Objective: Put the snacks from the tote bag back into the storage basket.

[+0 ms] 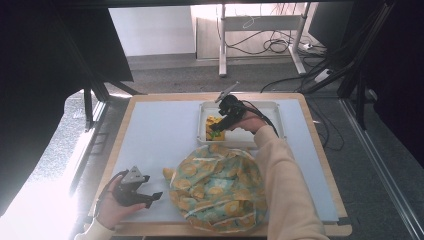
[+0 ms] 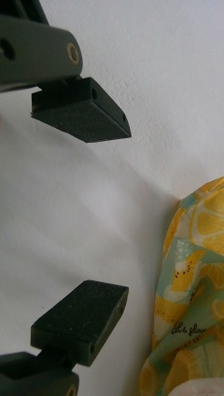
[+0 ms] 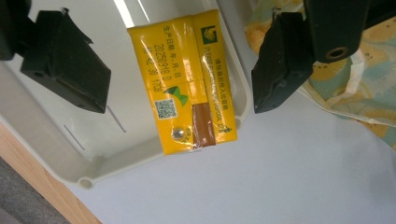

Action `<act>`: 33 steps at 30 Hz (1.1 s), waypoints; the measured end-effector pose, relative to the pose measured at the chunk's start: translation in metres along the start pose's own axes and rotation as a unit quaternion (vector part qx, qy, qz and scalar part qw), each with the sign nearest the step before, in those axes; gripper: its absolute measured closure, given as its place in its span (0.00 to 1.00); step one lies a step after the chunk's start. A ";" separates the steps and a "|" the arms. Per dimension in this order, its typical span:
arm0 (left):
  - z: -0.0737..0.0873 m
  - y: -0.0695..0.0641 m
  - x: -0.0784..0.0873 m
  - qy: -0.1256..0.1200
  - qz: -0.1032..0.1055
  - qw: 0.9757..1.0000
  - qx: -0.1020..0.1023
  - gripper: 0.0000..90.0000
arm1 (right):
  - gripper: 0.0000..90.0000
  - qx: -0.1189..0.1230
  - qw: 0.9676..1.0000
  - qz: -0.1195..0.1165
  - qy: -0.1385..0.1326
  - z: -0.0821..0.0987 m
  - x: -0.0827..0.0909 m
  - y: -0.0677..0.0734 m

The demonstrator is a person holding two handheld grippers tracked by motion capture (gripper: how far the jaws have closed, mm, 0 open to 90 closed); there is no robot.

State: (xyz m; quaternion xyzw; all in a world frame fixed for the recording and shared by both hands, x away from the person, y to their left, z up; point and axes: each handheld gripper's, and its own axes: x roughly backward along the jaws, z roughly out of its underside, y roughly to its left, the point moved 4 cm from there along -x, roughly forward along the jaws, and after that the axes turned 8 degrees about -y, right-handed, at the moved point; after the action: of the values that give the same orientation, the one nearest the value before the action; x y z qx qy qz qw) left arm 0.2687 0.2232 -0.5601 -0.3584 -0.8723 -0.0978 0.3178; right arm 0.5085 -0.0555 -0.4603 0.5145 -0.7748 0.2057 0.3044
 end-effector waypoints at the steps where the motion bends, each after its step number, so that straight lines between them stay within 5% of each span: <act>1: 0.000 0.000 0.000 -0.001 0.000 1.000 0.000 0.23 | 0.21 -0.002 1.000 0.000 -0.001 0.000 0.001 0.000; 15: -0.002 -0.001 0.002 -0.006 0.001 1.000 -0.002 0.23 | 0.20 -0.042 0.998 0.015 -0.043 -0.001 0.021 0.009; 33: -0.002 -0.002 0.001 -0.003 0.000 1.000 -0.005 0.23 | 0.22 -0.052 0.995 0.045 -0.079 0.018 0.054 0.018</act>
State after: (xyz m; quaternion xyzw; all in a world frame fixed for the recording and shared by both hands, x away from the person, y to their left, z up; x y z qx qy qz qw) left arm 0.2673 0.2212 -0.5580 -0.3599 -0.8728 -0.1010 0.3139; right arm 0.4714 -0.0964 -0.4364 0.4775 -0.8283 0.1372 0.2591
